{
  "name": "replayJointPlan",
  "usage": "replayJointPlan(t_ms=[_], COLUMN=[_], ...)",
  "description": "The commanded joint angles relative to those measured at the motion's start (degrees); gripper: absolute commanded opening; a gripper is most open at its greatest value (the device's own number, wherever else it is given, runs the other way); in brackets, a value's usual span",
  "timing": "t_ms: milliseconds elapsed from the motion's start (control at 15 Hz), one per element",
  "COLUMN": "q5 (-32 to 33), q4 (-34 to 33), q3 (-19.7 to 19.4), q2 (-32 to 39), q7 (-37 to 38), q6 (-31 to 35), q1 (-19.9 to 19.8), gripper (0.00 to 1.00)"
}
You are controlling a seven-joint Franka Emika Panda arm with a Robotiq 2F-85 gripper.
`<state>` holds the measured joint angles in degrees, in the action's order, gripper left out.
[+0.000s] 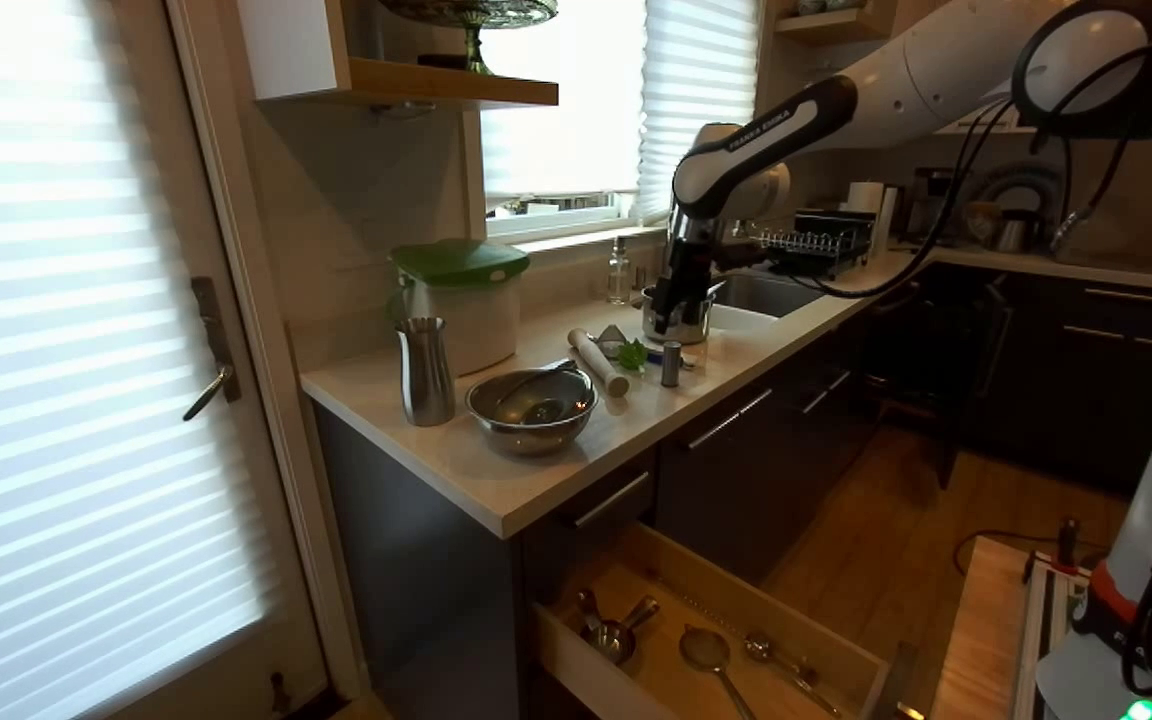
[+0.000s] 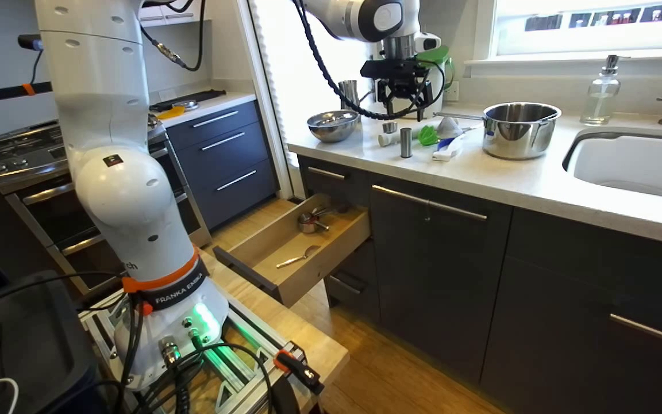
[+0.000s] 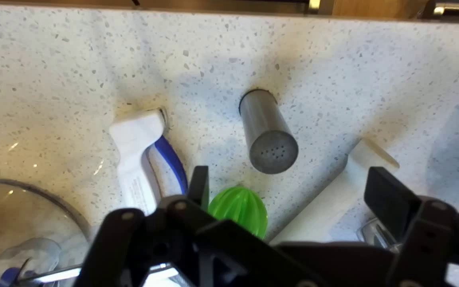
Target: Pick up the silver cylindrical object and put it in the silver pot
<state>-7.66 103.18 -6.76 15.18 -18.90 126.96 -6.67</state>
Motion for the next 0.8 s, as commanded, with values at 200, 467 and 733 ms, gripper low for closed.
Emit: replayJointPlan(t_ms=[200,467,733], q5=[-0.39,-1.31,-1.24], q4=[-1.17,-1.64,-2.17], q3=[1.33,1.98,2.53], q2=[3.10,3.93,4.30], q7=[2.07,1.28,0.97], q6=[-0.20,0.17,-0.31], q1=[-1.96,-2.56,-2.76], gripper=[0.93,0.67,0.50])
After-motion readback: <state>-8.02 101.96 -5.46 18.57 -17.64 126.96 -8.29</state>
